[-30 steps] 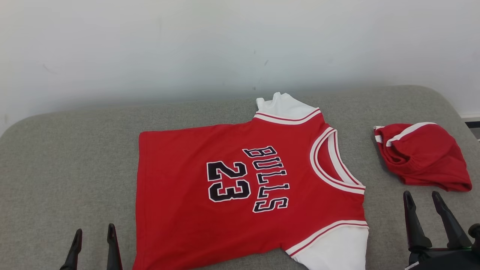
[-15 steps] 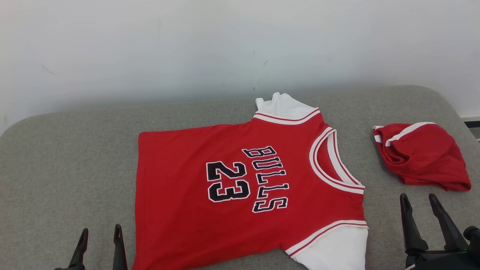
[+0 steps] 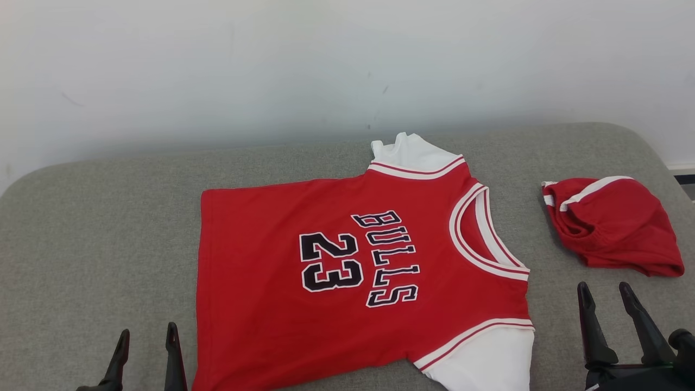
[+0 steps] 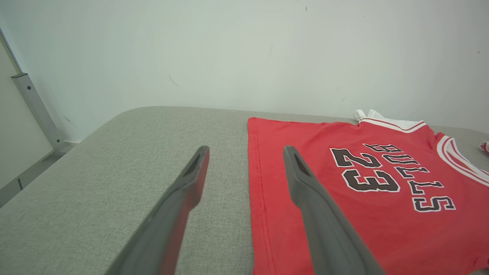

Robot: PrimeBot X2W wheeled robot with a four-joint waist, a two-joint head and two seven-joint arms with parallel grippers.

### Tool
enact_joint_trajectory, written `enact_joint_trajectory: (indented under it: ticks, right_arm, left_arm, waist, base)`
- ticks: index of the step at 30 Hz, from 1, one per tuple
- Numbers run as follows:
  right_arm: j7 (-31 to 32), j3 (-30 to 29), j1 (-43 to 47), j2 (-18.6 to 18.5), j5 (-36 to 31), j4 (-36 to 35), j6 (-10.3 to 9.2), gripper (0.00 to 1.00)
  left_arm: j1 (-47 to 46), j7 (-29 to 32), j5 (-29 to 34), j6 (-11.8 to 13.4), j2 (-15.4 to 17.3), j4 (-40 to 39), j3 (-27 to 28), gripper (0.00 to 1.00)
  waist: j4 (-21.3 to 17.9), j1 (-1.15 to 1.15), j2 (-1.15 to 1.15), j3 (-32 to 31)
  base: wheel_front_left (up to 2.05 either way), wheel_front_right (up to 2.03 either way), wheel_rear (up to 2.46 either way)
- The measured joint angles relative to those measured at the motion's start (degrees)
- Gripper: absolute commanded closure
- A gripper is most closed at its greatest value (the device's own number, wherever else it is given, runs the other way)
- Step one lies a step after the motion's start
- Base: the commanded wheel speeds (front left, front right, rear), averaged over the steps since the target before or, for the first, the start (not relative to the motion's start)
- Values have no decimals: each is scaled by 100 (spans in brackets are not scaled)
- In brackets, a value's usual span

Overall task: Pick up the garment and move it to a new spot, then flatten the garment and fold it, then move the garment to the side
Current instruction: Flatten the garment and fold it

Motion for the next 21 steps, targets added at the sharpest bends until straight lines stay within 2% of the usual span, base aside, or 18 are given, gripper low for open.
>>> enact_joint_trajectory:
  ticks: [6, 13, 15, 21]
  right_arm:
    - [2, 24, -1, 10, 0, 60, 1, 0]
    - [193, 96, -2, 4, 3, 166, 5, 0]
    - [244, 103, -2, 3, 4, 175, 5, 0]
    - [332, 125, -2, 2, 7, 182, 5, 0]
  left_arm:
    - [-5, 48, 0, 0, -30, -1, 29, 0]
    - [-3, 474, 87, -20, 58, 133, -192, 0]
    - [-3, 528, 91, -111, 129, 179, -194, 0]
    - [-5, 768, 93, -162, 193, 219, -219, 0]
  waist:
    - [26, 0, 0, 9]
    - [93, 0, 0, -25]
    - [103, 0, 0, -35]
    - [115, 0, 0, -54]
  base:
    - [0, 0, 0]
    - [0, 0, 0]
    - [0, 0, 0]
    - [0, 0, 0]
